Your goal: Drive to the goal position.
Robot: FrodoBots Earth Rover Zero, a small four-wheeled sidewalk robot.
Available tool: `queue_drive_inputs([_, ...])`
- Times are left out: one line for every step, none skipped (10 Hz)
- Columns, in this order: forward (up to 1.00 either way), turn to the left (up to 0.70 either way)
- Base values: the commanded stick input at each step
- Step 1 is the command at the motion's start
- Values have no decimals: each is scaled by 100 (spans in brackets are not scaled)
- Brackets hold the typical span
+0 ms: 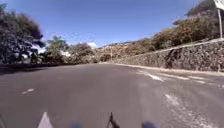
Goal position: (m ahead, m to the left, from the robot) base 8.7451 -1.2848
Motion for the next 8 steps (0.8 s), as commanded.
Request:
queue_drive_inputs([85,0])
queue_drive_inputs([85,0])
queue_drive_inputs([85,0])
queue_drive_inputs([85,0])
queue_drive_inputs([85,0])
queue_drive_inputs([85,0])
queue_drive_inputs([85,0])
queue_drive_inputs([85,0])
